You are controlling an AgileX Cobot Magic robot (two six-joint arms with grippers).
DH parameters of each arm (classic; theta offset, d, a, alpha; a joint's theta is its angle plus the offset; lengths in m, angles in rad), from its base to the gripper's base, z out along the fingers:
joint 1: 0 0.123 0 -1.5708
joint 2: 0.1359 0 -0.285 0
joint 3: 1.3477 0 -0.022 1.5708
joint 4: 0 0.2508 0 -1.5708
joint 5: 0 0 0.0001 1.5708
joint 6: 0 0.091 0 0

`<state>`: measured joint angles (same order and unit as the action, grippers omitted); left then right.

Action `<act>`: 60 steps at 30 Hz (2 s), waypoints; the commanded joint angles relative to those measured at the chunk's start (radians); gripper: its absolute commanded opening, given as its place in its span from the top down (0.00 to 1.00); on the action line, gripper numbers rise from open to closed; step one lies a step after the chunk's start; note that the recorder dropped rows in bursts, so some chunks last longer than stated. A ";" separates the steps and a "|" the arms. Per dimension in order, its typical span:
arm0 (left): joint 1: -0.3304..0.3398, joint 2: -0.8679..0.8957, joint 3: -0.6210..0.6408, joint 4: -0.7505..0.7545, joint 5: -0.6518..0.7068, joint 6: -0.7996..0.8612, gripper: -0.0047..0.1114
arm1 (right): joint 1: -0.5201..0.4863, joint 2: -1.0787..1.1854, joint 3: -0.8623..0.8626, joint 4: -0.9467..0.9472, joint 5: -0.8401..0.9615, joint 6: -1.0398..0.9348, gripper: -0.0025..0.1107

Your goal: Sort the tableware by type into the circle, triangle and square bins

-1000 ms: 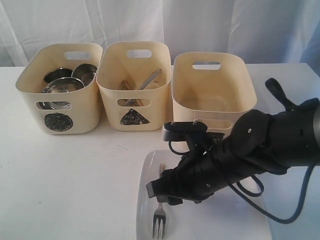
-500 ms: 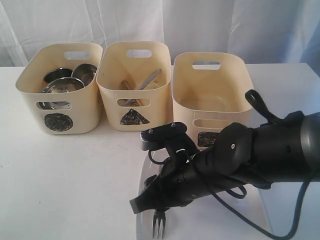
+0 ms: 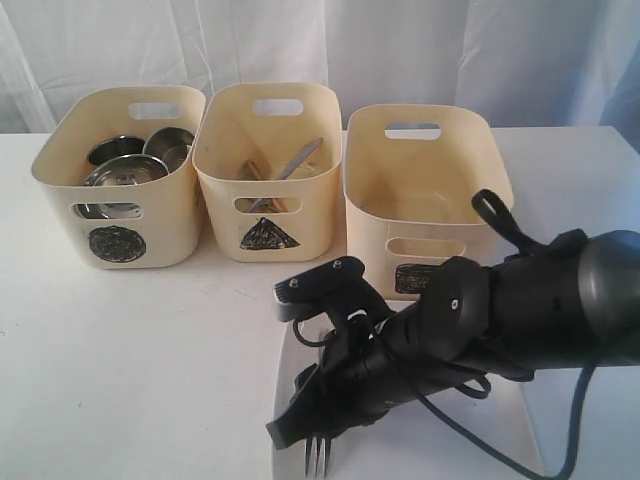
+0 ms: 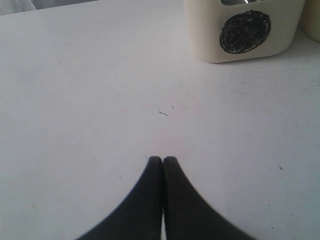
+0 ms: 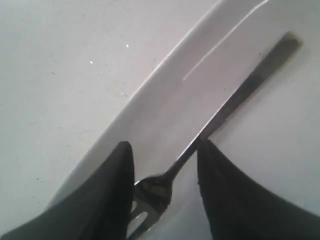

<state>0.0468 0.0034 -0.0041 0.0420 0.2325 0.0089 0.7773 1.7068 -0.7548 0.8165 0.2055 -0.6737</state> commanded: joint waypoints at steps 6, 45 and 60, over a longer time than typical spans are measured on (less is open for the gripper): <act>-0.004 -0.003 0.004 -0.006 -0.001 0.000 0.96 | 0.001 0.070 0.007 -0.040 0.022 -0.065 0.63; -0.004 -0.003 0.004 -0.006 -0.001 0.000 0.96 | 0.001 -0.047 0.007 -0.789 0.116 0.674 0.47; -0.004 -0.003 0.004 -0.006 -0.001 0.000 0.96 | 0.050 -0.029 0.007 -0.789 0.128 0.674 0.49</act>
<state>0.0468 0.0034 -0.0041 0.0420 0.2325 0.0089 0.8254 1.6690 -0.7549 0.0236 0.3301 0.0000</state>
